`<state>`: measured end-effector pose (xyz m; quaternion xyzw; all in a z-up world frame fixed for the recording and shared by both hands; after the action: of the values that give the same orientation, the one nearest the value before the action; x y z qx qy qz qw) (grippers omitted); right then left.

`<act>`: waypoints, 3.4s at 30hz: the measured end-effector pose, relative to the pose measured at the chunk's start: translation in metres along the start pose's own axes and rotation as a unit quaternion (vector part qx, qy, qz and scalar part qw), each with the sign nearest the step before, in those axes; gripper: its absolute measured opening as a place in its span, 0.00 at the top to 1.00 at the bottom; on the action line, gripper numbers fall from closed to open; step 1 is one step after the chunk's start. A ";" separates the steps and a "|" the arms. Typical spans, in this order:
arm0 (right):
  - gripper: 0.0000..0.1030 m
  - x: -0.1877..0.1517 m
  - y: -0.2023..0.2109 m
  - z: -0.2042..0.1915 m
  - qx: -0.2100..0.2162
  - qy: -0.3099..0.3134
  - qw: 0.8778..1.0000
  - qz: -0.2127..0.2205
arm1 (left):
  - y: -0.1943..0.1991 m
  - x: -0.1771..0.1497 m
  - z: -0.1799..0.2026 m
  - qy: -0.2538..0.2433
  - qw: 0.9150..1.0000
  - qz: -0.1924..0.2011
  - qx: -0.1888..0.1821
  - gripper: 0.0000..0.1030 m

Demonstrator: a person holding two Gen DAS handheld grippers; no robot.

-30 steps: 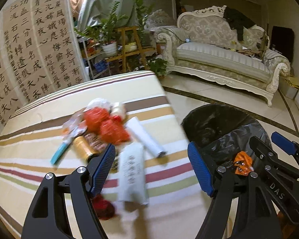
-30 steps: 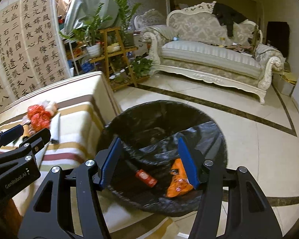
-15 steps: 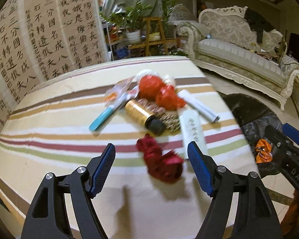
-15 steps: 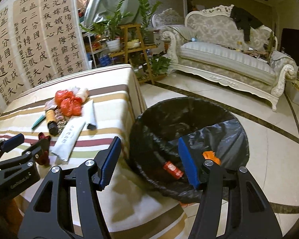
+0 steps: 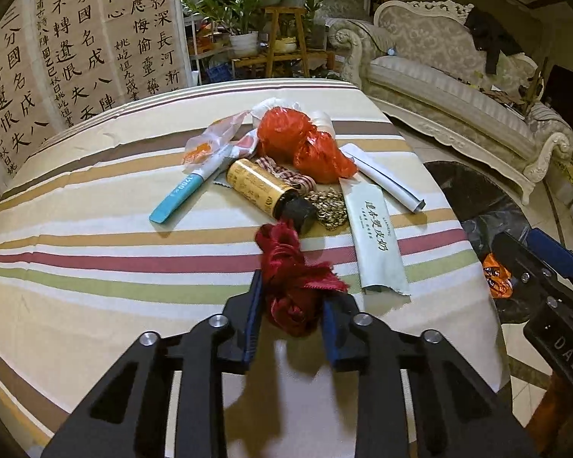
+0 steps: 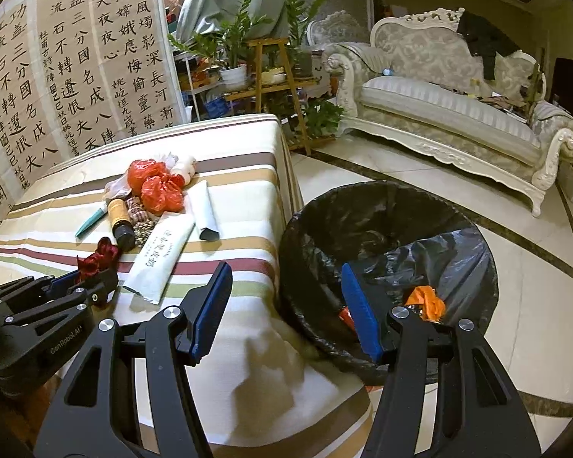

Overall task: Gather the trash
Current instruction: 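Grasp the dark red ribbon with the left tool while the right tool grasps the white tube, then carry the ribbon and tube over the trash bin and open both tools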

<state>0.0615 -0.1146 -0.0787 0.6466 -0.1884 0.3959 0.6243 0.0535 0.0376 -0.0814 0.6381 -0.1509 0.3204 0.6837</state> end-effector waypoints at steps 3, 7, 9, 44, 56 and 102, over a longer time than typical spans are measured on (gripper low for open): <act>0.44 0.004 -0.002 -0.008 0.007 0.006 1.000 -0.002 | 0.005 0.003 -0.007 0.002 1.000 0.010 0.003 0.75; 0.44 0.010 -0.003 -0.024 0.021 0.019 1.000 -0.004 | 0.013 0.009 -0.021 0.006 0.999 0.028 0.014 0.75; 0.44 0.014 -0.006 -0.035 0.030 0.027 0.999 -0.007 | 0.014 0.012 -0.031 0.010 0.999 0.035 0.022 0.75; 0.77 0.017 -0.019 -0.098 0.062 0.079 0.994 -0.049 | 0.024 0.025 -0.092 0.049 0.996 0.062 0.042 0.75; 0.77 0.017 0.012 -0.064 0.042 0.063 0.997 -0.005 | 0.038 0.018 -0.054 0.026 0.996 0.083 0.014 0.75; 0.76 -0.015 -0.042 0.137 -0.058 -0.063 0.996 -0.026 | -0.044 0.031 0.168 -0.096 0.994 0.026 -0.051 0.74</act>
<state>0.1216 -0.2428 -0.1047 0.6377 -0.2335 0.3262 0.6575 0.1383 -0.1171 -0.0727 0.6261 -0.2488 0.2668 0.6891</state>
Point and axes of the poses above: each gripper's, at about its wrist camera, not at the fingertips, and y roughly against the way its jaws point, z to its right, x to its top, the point moved 5 cm from there along -y, roughly the way its jaws point, and after that the axes turned 13 degrees about y, right-handed, at the moved point
